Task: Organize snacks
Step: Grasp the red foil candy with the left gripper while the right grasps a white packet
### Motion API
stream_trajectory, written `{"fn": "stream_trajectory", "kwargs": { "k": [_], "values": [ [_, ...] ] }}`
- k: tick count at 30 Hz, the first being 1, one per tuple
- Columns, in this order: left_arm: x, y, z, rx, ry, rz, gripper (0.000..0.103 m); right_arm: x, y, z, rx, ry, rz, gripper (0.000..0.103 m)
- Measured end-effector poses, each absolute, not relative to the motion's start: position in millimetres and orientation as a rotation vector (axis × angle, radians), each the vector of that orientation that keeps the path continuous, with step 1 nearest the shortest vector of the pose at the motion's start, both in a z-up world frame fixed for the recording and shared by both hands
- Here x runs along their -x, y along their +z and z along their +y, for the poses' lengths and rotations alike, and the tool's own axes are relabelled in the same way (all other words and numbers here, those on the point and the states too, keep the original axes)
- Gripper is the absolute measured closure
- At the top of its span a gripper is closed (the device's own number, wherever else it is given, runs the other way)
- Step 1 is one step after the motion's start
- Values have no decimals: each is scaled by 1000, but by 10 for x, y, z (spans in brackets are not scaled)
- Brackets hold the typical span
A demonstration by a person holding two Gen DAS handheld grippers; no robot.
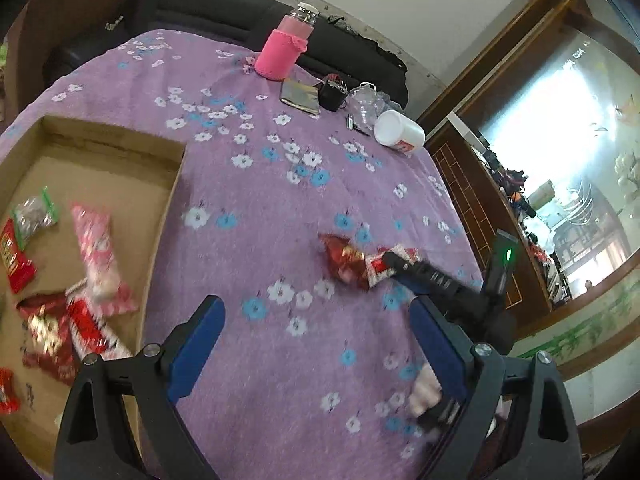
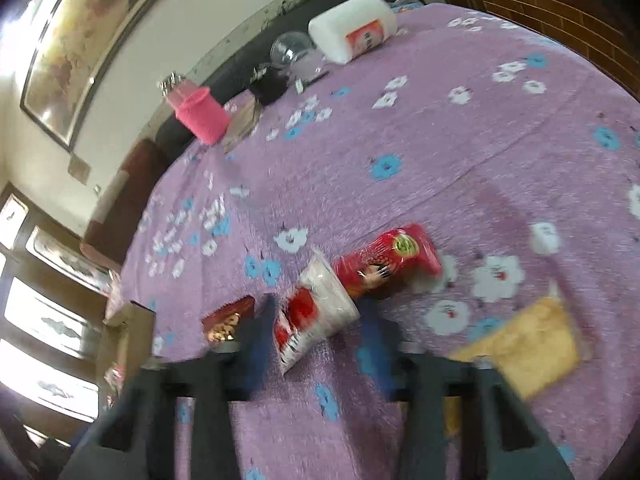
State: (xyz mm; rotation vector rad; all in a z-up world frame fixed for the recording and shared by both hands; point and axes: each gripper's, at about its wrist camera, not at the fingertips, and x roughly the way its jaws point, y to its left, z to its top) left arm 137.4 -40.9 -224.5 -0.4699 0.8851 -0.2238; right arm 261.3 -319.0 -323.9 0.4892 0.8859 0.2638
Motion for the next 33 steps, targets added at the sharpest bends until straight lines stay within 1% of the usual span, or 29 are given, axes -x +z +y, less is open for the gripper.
{"fn": "stream_trajectory", "kwargs": {
  "k": [2,7,10,14,21,22,23,24,25,29,33],
  "values": [
    [-1504,-2254,-441,462,-215,889,10,-2612,-3267,-3184,-485,283,866,79],
    [-1917,-2476,-621,448,-205,963,10,-2587,-3290,-3295,-561,354,860,85],
    [-2132,-2642,-796,438,-198,1012,10,-2573,-3283,-3394,-614,369,856,87],
    [-2332,-2773,-1021,374,-184,1017,10,-2556,-3232,-3628,-703,362,829,87],
    [-2522,-2962,-1525,141,-184,1002,11,-2502,-3128,-3870,-753,333,772,87],
    [-2522,-2993,-1579,113,-189,1002,20,-2503,-3121,-3875,-754,340,771,87],
    [-2516,-3016,-1618,85,-187,999,32,-2499,-3113,-3867,-755,347,769,87],
    [-2489,-3011,-1669,26,-158,977,65,-2497,-3107,-3865,-753,350,768,87],
    [-2475,-3018,-1704,-10,-158,974,69,-2493,-3102,-3865,-754,358,768,89],
    [-2380,-2978,-1627,29,-178,964,69,-2514,-3119,-3856,-785,406,771,90],
    [-2212,-2790,-1443,98,-194,924,69,-2508,-3093,-3819,-792,452,761,91]
  ]
}}
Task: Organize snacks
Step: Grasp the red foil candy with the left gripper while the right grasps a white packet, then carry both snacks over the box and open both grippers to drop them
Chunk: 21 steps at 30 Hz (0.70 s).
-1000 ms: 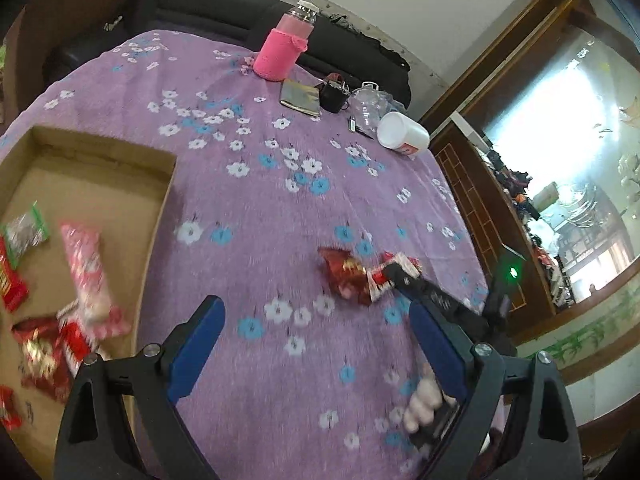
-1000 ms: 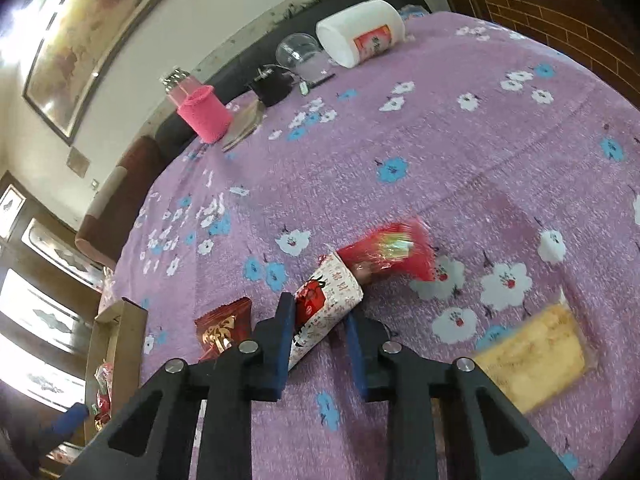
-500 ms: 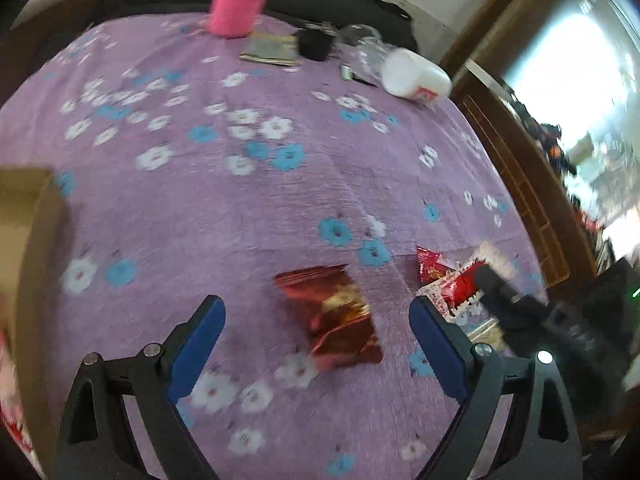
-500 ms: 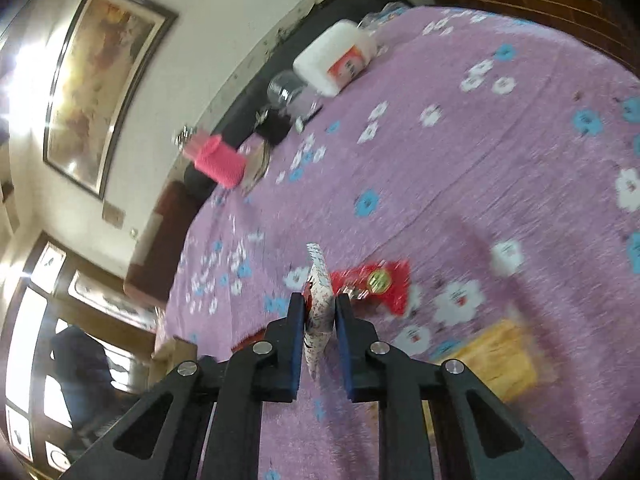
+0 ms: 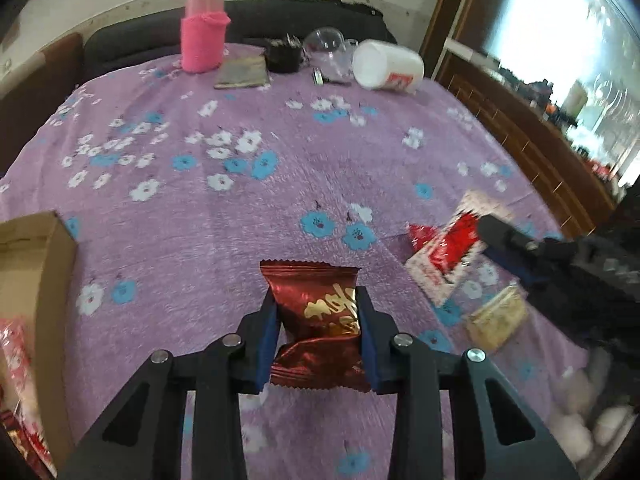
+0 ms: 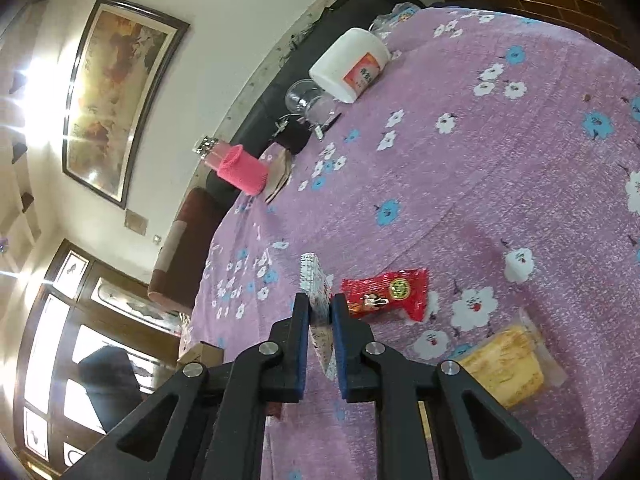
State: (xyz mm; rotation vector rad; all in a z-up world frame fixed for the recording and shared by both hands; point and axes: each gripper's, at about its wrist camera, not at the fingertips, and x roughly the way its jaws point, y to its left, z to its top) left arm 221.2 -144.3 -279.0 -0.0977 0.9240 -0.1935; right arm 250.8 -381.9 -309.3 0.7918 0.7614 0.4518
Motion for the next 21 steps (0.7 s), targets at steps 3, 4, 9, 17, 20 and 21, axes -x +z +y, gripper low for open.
{"fn": "stream_trajectory", "kwargs": {
  "k": [3,4,9,17,20,21],
  "values": [
    [-1988,-2556,-1249,144,-202,881,69,-2483,-3069,-3806,-804,491,746,91],
    [-1923,-2479,-1184,154,-199,865,69,-2481,-3074,-3804,-813,507,746,91],
    [-1327,-2074,-449,250,-136,788,69,-2467,-3045,-3715,-823,577,748,91],
    [-574,-2164,967,362,112,780,68,-1968,-2632,-2884,-694,729,809,91],
    [-466,-2365,1248,400,158,805,68,-1773,-2559,-2398,-648,802,855,91],
    [-460,-2430,1326,410,172,816,68,-1715,-2571,-2186,-633,830,881,91]
  ]
}}
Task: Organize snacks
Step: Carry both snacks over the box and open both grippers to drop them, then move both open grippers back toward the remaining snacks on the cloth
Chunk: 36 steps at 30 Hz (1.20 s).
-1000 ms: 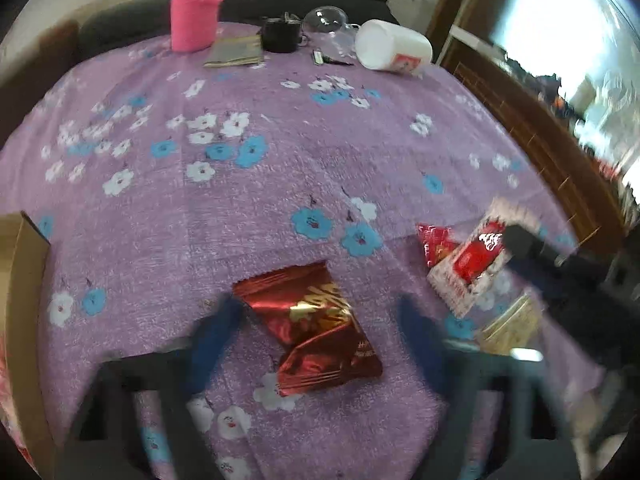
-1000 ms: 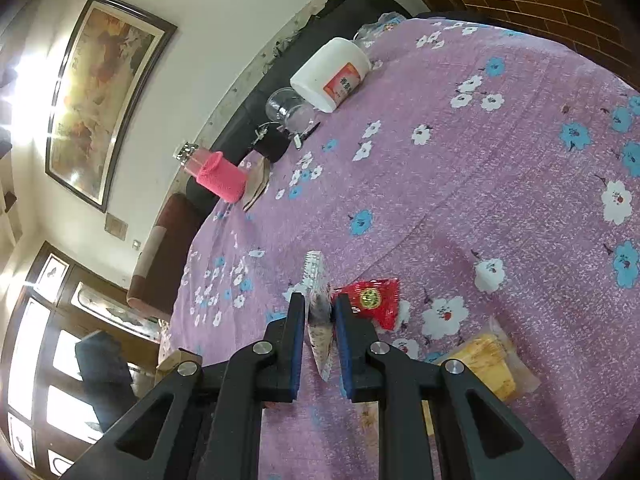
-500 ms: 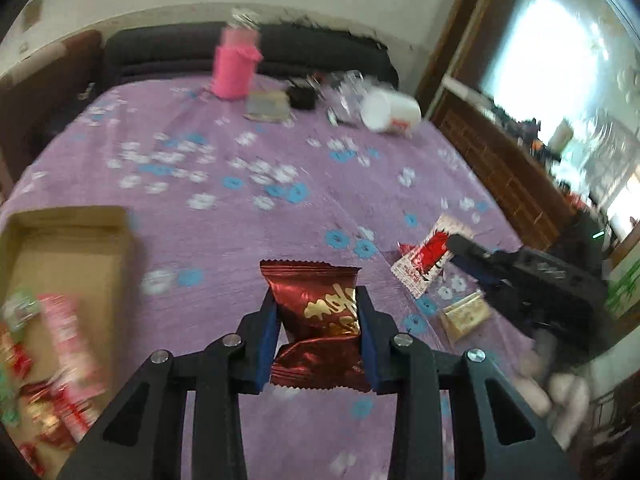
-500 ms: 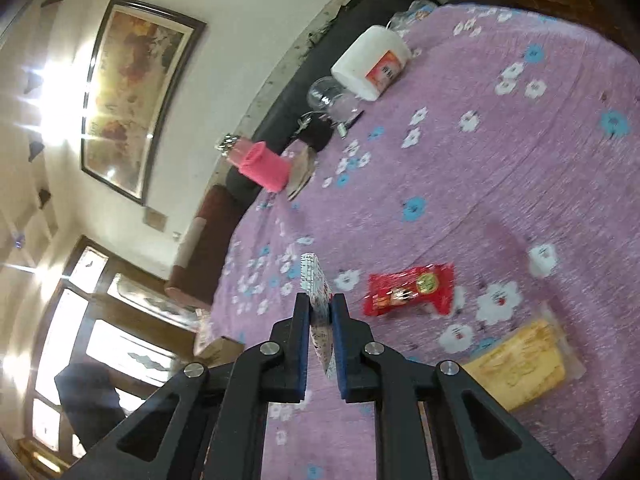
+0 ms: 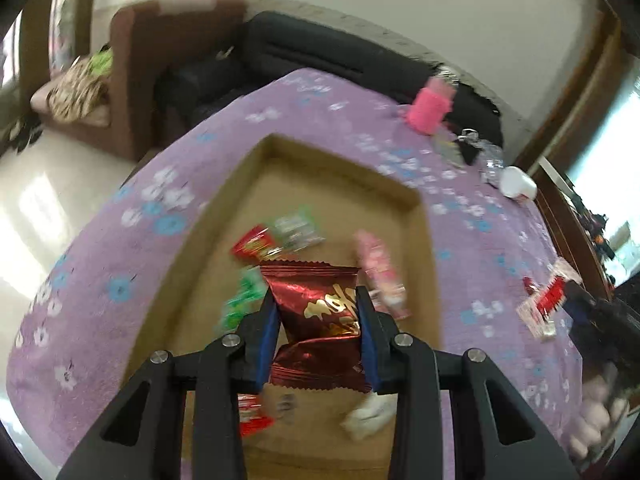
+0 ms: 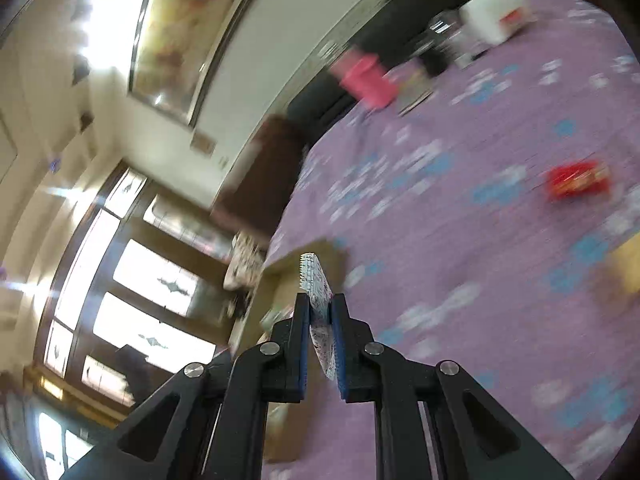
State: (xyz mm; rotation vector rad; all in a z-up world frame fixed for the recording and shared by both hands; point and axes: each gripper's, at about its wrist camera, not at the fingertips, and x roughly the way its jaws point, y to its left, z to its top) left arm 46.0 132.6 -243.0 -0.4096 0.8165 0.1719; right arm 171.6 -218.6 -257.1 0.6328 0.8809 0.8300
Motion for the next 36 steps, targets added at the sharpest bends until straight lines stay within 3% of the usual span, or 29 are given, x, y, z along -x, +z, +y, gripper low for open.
{"fn": "stream_trajectory", "kwargs": {
  "k": [5,9,15,17,19,36],
  "values": [
    [-381,-2607,1532,439,236,843,67,-1578,-2737,-1374,-571,918,1005,91],
    [-211,-2481,1588,469,195,780,48,-1461,-2932,-794,-502,975,1096,90],
    [28,-2175,1517,483,168,653,29,-1363,-3005,-450,-359,912,1107,86],
    [98,-2108,1459,463,177,627,27,-1367,-2947,-521,-364,889,1080,74],
    [157,-2037,1396,459,163,607,26,-1353,-2871,-651,-361,859,1042,70],
    [-148,-1947,81,306,-220,699,22,-1137,-2839,-2875,-516,474,899,71]
  ]
}}
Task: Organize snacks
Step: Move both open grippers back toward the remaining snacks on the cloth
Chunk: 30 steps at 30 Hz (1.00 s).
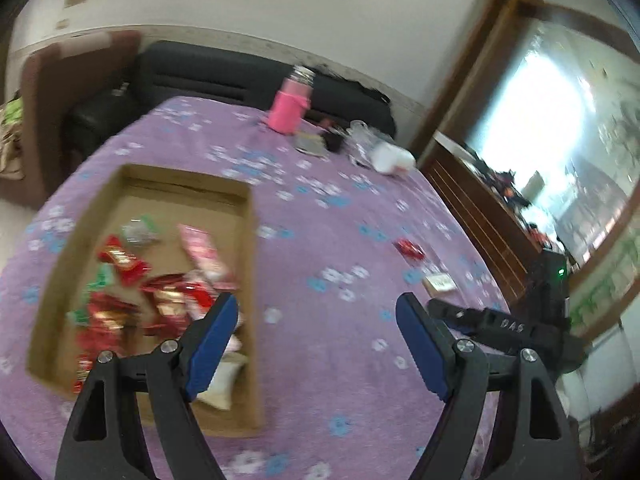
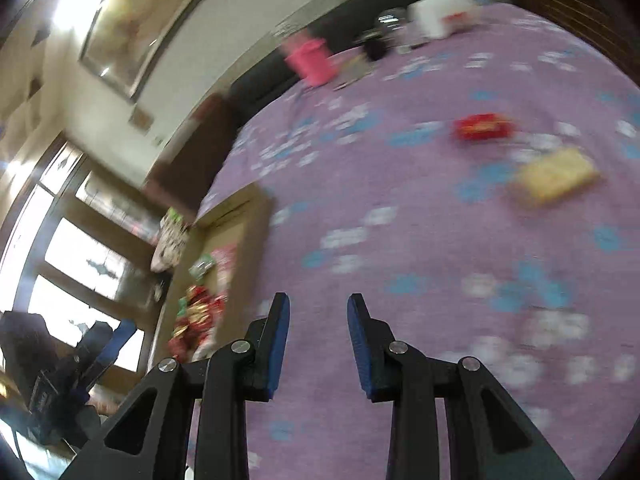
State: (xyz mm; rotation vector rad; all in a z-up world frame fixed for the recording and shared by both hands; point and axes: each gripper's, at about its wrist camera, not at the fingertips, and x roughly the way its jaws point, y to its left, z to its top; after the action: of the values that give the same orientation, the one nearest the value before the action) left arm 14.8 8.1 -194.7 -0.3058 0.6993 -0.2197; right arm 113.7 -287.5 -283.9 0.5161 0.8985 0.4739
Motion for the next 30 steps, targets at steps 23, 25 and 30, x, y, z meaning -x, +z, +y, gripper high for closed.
{"fn": "stream_trajectory", "kwargs": {
  "k": [23,25,30],
  "values": [
    [-411,-2065,-964,163,-359,780,23,-915,-3282,-5101,-763,-7,739,61],
    [-479,-2081,-1017,156,-360,790,23,-943,-3291,-5078,-774,32,767,61],
    [-596,-2110,-1072,155,-388,822,23,-1164,-3318,-4904,-790,98,832,58]
  ]
}}
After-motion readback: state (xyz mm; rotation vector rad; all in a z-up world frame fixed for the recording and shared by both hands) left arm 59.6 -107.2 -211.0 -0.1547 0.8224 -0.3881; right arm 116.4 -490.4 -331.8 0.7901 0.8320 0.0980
